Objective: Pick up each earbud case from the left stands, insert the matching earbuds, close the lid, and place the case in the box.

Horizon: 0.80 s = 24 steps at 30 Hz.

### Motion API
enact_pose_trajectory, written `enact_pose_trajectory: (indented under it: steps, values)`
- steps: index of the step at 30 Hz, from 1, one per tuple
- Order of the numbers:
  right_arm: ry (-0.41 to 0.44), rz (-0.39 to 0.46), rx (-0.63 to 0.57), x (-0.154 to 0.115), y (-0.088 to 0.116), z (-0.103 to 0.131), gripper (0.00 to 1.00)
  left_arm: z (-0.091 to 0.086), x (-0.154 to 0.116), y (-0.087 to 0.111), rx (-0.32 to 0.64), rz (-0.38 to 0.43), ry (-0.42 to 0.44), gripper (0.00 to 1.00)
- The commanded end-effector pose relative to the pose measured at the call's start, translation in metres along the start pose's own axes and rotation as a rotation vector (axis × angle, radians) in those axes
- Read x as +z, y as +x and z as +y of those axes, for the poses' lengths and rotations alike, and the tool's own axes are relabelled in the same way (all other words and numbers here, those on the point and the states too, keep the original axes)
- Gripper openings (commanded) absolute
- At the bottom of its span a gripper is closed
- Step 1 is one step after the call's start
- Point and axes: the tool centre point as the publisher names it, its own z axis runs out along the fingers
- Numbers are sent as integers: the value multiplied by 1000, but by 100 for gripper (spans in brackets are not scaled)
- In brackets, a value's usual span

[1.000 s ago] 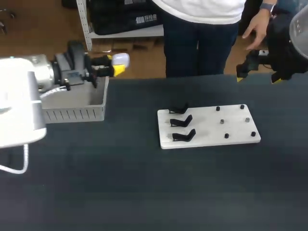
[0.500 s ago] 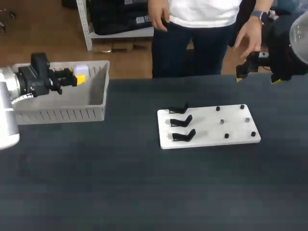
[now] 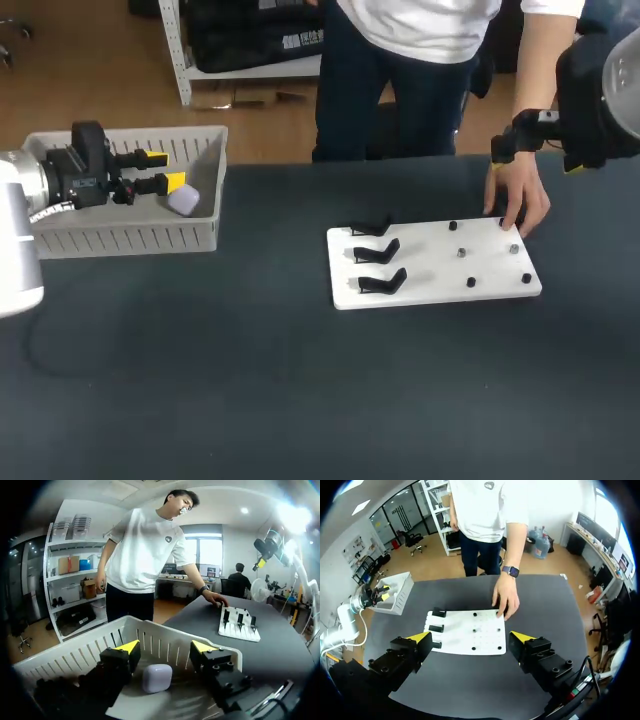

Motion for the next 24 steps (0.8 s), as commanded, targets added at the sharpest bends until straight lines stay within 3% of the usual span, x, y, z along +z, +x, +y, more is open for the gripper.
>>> enact_pose_trajectory:
  steps: [1, 7, 19, 24]
  values:
    - [0, -38, 2, 0, 4, -1, 100, -21, -15, -20, 26, 5, -11, 100]
    - [0, -38, 2, 0, 4, -1, 100, -61, -25, -39, 53, 9, -21, 100]
    - [0, -38, 2, 0, 4, -1, 100, -143, -27, -57, 29, 25, -20, 100]
    - [0, -38, 2, 0, 4, -1, 100, -143, -27, -57, 29, 25, -20, 100]
